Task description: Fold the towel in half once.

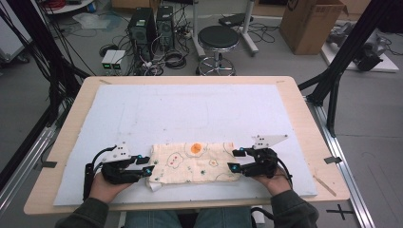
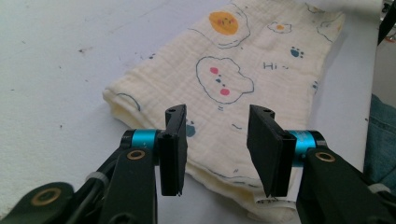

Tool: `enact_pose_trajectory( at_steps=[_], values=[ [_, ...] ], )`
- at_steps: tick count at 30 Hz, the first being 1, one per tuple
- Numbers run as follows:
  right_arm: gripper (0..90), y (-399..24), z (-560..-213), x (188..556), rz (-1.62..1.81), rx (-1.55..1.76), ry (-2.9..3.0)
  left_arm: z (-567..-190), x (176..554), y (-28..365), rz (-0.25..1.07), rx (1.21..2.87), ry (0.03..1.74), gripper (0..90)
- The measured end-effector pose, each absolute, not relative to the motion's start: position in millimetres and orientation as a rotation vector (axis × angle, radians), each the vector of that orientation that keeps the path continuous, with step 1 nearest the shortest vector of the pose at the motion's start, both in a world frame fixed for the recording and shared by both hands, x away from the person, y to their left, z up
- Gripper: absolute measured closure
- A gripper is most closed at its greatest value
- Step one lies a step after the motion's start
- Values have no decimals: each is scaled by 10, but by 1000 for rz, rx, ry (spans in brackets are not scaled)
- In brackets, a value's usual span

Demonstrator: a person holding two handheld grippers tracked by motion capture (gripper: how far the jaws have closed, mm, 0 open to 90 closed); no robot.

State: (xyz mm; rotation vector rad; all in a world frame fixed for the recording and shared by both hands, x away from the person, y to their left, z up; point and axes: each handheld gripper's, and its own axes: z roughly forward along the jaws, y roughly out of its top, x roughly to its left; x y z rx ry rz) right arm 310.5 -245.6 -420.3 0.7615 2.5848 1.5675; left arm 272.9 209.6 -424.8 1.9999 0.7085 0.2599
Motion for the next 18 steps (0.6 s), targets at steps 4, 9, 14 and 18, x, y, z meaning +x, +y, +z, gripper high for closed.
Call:
enact_pose_trajectory(
  at_steps=[4, 9, 14, 18],
  values=[
    [362, -2430, -4204, 3152, 1558, 779, 2574, -4245, 2739, 2102, 270, 1992, 724, 558],
    [322, -2411, -4184, 3184, 1534, 792, 2548, -4236, 2764, 2105, 286, 1986, 737, 538],
    [297, -2403, -4176, 3228, 1501, 806, 2523, -4224, 2793, 2087, 313, 1983, 749, 487],
    [293, -2416, -4149, 3259, 1485, 813, 2503, -4207, 2820, 2088, 328, 1979, 751, 473]
  ],
)
